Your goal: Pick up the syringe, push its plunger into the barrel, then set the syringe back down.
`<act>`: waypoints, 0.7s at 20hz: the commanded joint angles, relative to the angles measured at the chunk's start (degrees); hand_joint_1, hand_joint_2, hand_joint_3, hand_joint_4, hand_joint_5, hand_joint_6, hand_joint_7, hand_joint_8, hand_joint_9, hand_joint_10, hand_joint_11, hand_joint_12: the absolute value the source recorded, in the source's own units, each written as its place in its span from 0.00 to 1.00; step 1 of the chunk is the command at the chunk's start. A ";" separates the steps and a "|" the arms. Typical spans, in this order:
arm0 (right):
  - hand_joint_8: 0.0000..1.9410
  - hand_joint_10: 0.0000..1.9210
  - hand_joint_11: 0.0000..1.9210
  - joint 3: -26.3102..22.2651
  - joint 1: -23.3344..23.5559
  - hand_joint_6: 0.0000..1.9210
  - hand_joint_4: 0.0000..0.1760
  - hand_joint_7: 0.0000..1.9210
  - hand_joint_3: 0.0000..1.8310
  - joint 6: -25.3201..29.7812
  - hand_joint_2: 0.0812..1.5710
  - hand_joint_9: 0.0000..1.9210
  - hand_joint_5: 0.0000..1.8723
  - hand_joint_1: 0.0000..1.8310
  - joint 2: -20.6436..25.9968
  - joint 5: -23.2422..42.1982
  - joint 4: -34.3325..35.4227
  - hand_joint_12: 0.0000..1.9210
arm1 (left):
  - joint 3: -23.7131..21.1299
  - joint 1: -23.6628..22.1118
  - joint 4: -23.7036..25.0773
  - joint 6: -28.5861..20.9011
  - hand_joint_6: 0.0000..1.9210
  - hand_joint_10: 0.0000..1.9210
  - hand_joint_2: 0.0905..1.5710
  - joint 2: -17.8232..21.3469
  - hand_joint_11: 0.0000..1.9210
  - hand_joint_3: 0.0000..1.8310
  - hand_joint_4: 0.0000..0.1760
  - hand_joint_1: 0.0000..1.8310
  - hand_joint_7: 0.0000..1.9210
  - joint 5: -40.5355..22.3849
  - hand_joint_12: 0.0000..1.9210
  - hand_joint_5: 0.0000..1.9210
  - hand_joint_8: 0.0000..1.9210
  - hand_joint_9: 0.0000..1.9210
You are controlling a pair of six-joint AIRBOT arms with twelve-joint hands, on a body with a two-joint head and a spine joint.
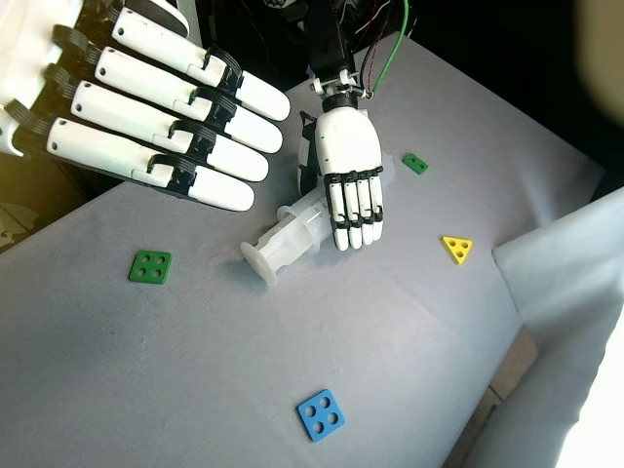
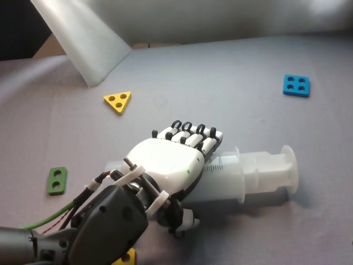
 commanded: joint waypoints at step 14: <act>0.00 0.00 0.00 -4.22 -0.15 0.00 0.00 0.03 0.00 29.59 0.91 0.00 0.05 0.00 2.21 -14.99 1.63 0.00 | -0.31 1.32 1.50 0.14 0.67 0.79 0.82 -1.07 0.25 0.00 0.00 0.64 0.32 -2.56 0.81 0.36 0.89 0.28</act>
